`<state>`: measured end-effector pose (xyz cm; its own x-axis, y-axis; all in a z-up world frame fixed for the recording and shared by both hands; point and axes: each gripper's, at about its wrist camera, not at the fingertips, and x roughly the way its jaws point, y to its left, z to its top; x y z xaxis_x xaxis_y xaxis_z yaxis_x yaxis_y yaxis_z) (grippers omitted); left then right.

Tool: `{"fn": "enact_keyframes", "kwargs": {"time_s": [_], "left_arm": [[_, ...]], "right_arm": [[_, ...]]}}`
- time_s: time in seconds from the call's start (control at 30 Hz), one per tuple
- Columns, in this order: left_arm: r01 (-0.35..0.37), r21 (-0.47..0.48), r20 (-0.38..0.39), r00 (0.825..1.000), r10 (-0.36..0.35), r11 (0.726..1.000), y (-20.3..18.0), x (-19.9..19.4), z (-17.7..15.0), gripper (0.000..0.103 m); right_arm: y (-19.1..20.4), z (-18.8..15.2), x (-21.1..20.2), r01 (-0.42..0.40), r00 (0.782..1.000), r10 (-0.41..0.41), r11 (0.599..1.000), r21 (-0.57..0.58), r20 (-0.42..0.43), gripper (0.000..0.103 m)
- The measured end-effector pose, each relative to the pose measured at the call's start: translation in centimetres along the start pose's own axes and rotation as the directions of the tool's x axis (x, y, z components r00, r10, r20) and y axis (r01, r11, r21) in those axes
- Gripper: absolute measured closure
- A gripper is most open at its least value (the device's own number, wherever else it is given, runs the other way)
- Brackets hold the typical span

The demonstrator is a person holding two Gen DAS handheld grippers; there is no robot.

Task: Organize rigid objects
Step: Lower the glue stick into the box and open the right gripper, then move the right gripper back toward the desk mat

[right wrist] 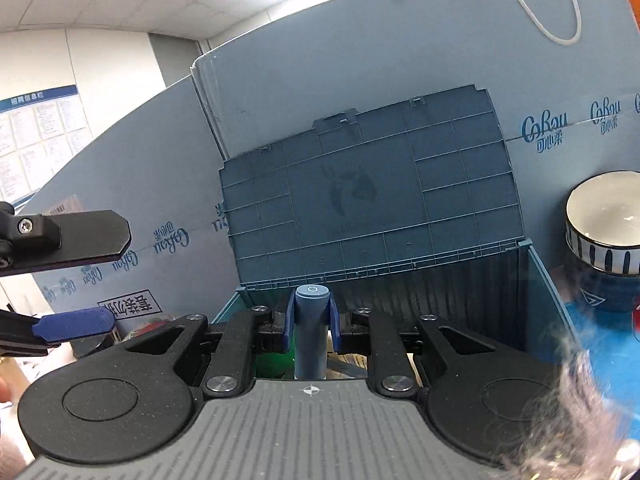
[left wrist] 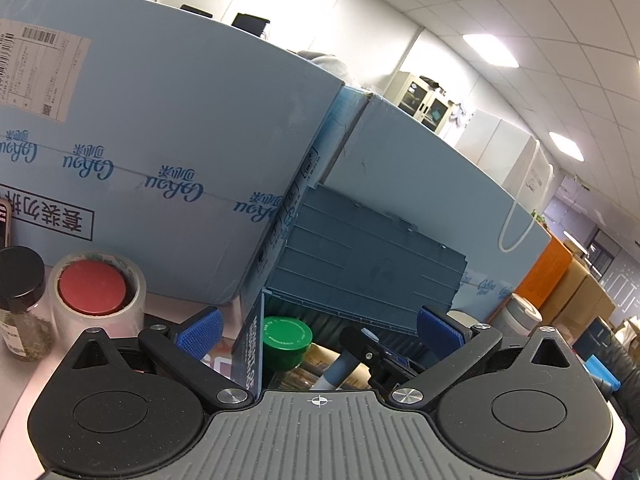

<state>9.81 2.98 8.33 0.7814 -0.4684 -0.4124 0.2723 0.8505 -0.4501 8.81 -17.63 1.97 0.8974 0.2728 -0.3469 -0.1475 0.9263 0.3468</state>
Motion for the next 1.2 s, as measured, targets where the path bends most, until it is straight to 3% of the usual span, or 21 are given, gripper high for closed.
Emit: {"fn": "enact_keyframes", "kwargs": {"time_s": [0.17,0.53,0.57,0.63,0.73,0.83,1.07,1.2], "left_arm": [[0.002,0.001,-0.002,1.0,-0.002,1.0,-0.1,0.1,0.0,0.0],[0.019,0.011,-0.007,1.0,-0.019,1.0,-0.4,0.3,-0.2,0.0],[0.021,0.013,-0.009,1.0,-0.021,1.0,-0.5,0.3,-0.2,0.0],[0.023,0.019,-0.011,1.0,-0.022,1.0,-0.7,0.3,-0.2,0.0],[0.027,0.017,-0.007,1.0,-0.027,1.0,-0.7,0.3,-0.3,0.0],[0.03,0.008,0.002,1.0,-0.03,1.0,-0.6,0.1,-0.2,0.0],[0.075,-0.037,0.034,0.997,-0.074,0.996,-0.3,0.0,-0.1,0.0],[0.125,-0.011,0.059,0.99,-0.124,0.992,-1.0,-0.1,-0.4,0.0]], "right_arm": [[0.3,0.1,-0.2,0.033,0.999,-0.033,0.998,-0.048,-0.018,0.085],[-0.6,0.1,-0.8,0.089,0.995,-0.09,0.996,-0.018,-0.045,0.078],[-0.5,0.2,-0.8,0.094,0.995,-0.095,0.995,-0.021,-0.04,0.075],[-0.3,0.3,-1.0,0.113,0.993,-0.113,0.993,-0.027,-0.022,0.051],[0.0,0.5,-1.4,0.138,0.99,-0.138,0.99,-0.006,0.006,0.029],[-0.2,0.6,-2.1,0.15,0.988,-0.151,0.988,0.019,0.015,0.02],[-0.2,1.3,-5.0,0.169,0.981,-0.172,0.985,0.038,0.087,0.01],[-0.6,1.7,-7.3,0.181,0.973,-0.186,0.982,0.049,0.138,0.005]]}}
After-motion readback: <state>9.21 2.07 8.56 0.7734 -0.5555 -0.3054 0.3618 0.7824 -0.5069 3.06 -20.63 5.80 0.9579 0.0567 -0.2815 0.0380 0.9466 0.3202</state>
